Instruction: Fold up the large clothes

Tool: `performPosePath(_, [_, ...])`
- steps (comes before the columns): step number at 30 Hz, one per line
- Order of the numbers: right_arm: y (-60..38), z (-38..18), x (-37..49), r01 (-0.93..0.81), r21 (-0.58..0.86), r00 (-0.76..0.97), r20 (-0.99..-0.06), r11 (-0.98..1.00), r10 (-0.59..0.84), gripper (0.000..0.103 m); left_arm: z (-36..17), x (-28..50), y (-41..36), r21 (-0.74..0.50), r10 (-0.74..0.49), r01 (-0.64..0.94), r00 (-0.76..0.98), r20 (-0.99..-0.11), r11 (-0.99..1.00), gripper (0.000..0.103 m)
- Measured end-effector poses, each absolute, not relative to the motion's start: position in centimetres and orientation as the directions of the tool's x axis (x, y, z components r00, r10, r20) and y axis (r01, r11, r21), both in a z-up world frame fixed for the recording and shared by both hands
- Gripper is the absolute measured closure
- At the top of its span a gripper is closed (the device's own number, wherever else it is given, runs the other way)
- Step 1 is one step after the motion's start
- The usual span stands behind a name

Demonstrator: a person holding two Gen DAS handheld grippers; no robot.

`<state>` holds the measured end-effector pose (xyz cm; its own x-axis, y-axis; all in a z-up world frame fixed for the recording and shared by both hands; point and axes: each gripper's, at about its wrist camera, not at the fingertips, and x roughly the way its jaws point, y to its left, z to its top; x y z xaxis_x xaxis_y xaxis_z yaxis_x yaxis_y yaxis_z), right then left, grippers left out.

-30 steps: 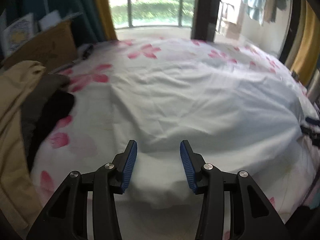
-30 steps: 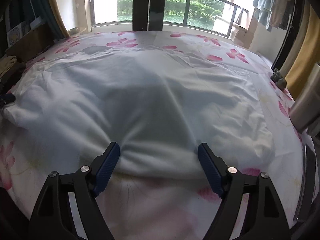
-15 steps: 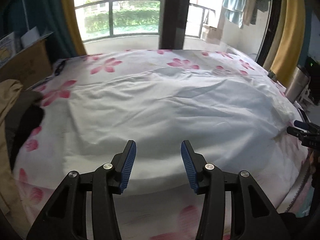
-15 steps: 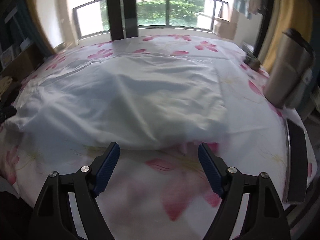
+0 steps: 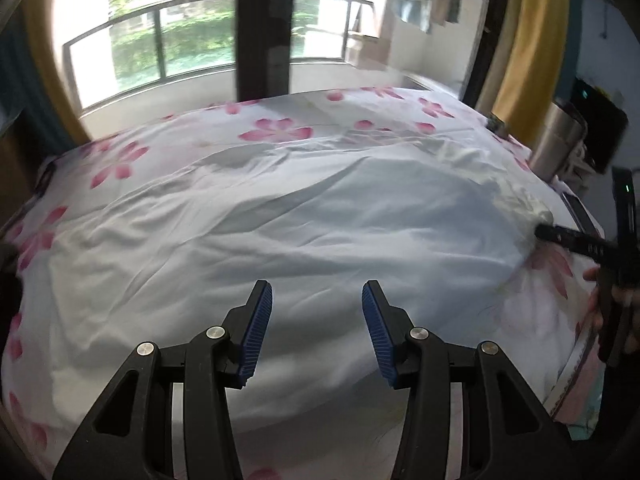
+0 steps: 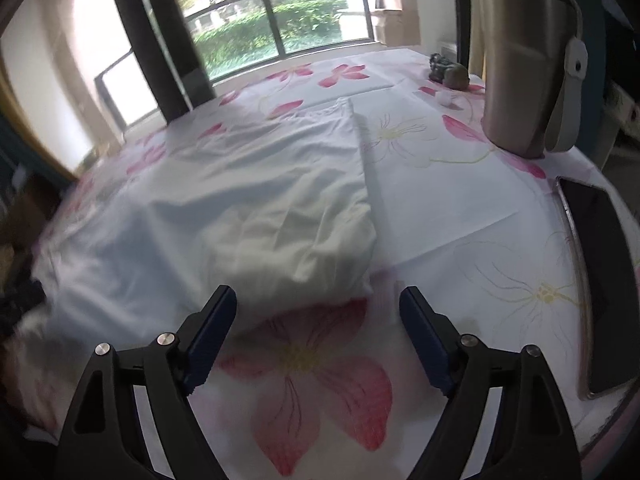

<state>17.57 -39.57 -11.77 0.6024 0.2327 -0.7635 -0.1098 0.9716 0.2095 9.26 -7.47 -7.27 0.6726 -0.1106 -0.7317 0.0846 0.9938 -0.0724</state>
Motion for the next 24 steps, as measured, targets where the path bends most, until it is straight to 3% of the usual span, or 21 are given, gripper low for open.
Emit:
performPosePath(7, [-37.7, -11.8, 19.7, -0.134, 0.323, 0.584, -0.738, 0.937, 0.338, 0.012, -5.9, 12.1, -7.9, -0.081, -0.118, 0.085, 0.714, -0.69, 0.993, 0.053])
performPosePath(20, [-33.4, -12.2, 22.0, -0.201, 0.476, 0.539, -0.676, 0.856, 0.503, 0.005, -10.8, 17.3, -7.8, -0.148, -0.132, 0.026, 0.617, -0.776, 0.989, 0.053])
performPosePath(24, [-32.2, -12.3, 22.8, -0.207, 0.501, 0.526, -0.667, 0.84, 0.527, 0.004, -11.0, 17.1, -8.0, -0.144, -0.126, 0.023, 0.632, -0.765, 0.989, 0.053])
